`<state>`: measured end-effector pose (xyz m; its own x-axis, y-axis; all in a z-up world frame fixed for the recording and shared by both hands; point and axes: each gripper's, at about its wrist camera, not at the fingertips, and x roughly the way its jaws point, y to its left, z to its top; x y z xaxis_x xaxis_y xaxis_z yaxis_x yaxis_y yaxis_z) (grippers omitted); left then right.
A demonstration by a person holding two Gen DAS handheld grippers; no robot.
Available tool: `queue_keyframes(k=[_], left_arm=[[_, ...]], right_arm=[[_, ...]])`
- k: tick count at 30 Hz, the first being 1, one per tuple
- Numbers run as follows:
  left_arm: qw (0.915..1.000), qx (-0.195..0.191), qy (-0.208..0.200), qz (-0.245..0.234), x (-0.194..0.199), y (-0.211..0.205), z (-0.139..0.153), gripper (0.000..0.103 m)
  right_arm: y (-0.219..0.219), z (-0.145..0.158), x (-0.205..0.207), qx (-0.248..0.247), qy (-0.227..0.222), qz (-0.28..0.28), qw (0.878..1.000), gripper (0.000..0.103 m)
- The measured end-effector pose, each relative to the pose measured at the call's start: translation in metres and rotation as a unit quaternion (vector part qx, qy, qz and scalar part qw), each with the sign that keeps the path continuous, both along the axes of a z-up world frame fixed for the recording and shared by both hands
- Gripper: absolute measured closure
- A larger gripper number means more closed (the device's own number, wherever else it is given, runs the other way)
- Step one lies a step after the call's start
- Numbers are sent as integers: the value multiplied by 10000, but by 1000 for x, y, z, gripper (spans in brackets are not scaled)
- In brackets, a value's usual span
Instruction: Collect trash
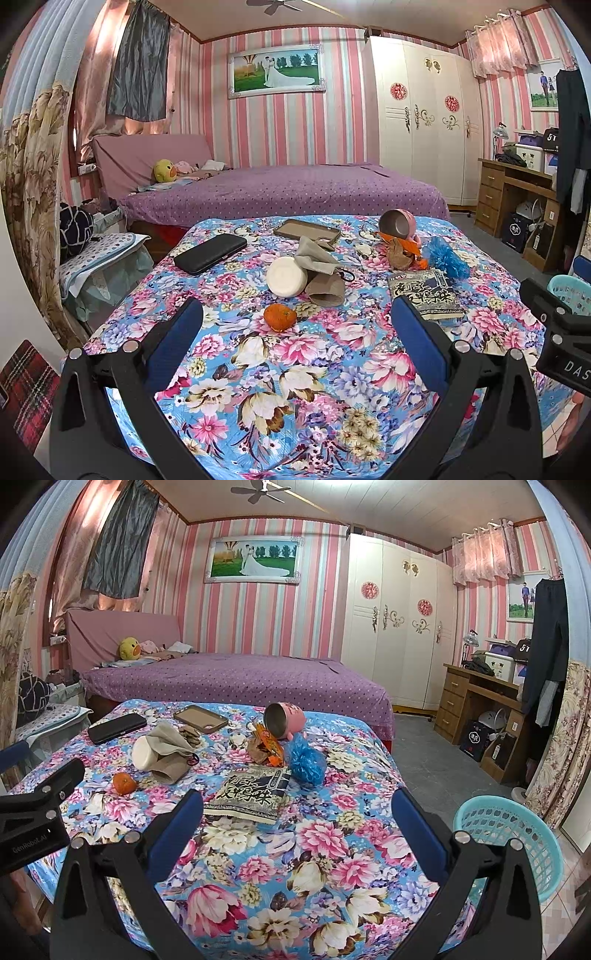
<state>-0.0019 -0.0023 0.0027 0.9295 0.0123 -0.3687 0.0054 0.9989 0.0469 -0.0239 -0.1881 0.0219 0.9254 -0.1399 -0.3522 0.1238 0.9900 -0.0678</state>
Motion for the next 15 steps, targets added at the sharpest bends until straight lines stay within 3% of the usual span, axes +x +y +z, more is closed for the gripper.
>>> queue_keyframes(k=[15], left_arm=[[10000,-18,-4,11,1,2,1,5]], right_arm=[[-1,2,-1,-6,-13,-19,10000,4]])
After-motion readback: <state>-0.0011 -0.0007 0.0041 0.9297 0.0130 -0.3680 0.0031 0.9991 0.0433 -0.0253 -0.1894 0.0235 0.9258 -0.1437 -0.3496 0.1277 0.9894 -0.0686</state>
